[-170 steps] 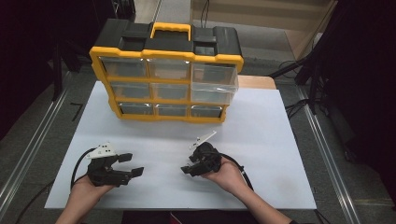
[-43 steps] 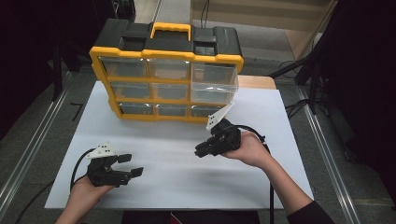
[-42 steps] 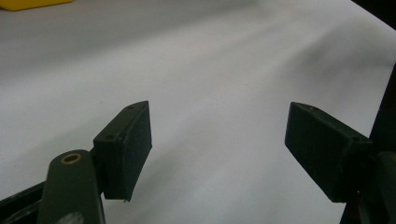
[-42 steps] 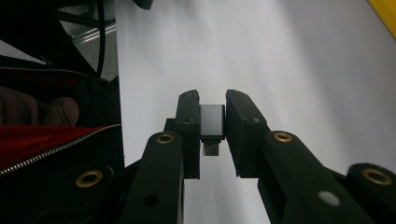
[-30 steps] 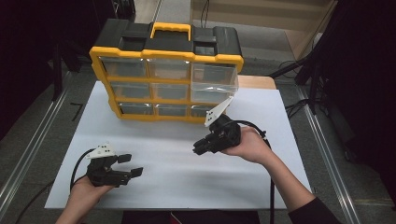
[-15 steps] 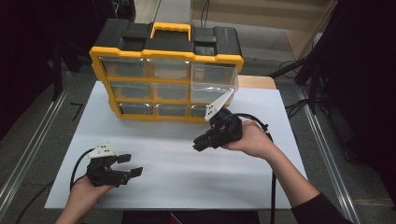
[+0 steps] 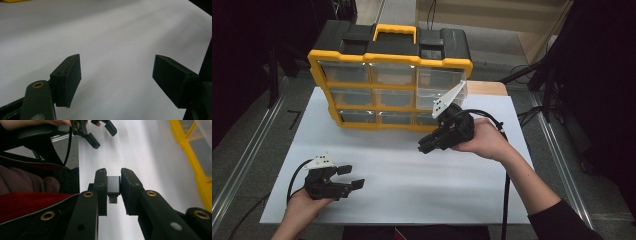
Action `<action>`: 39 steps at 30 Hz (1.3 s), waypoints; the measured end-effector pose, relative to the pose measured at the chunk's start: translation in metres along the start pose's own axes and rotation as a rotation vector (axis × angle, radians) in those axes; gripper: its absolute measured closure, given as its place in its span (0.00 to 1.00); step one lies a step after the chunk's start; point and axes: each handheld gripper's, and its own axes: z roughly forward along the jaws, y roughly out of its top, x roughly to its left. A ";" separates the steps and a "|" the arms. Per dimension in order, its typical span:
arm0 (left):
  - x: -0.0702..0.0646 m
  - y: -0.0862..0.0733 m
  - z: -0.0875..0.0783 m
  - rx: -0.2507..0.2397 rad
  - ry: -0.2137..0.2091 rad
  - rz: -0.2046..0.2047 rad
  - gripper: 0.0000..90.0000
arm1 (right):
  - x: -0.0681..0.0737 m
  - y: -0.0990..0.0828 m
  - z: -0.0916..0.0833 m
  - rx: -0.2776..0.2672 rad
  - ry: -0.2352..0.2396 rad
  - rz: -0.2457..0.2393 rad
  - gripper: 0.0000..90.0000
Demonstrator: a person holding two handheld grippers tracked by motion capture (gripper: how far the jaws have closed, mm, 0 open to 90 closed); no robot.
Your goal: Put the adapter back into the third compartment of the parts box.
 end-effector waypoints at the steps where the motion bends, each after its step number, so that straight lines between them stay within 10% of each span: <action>1: 0.000 0.000 0.000 0.000 0.000 0.000 0.27 | 0.000 0.002 -0.002 -0.005 -0.004 -0.013 0.81; 39: 0.000 0.000 0.000 0.000 0.002 -0.002 0.27 | -0.006 0.066 -0.075 -0.041 -0.026 -0.063 0.81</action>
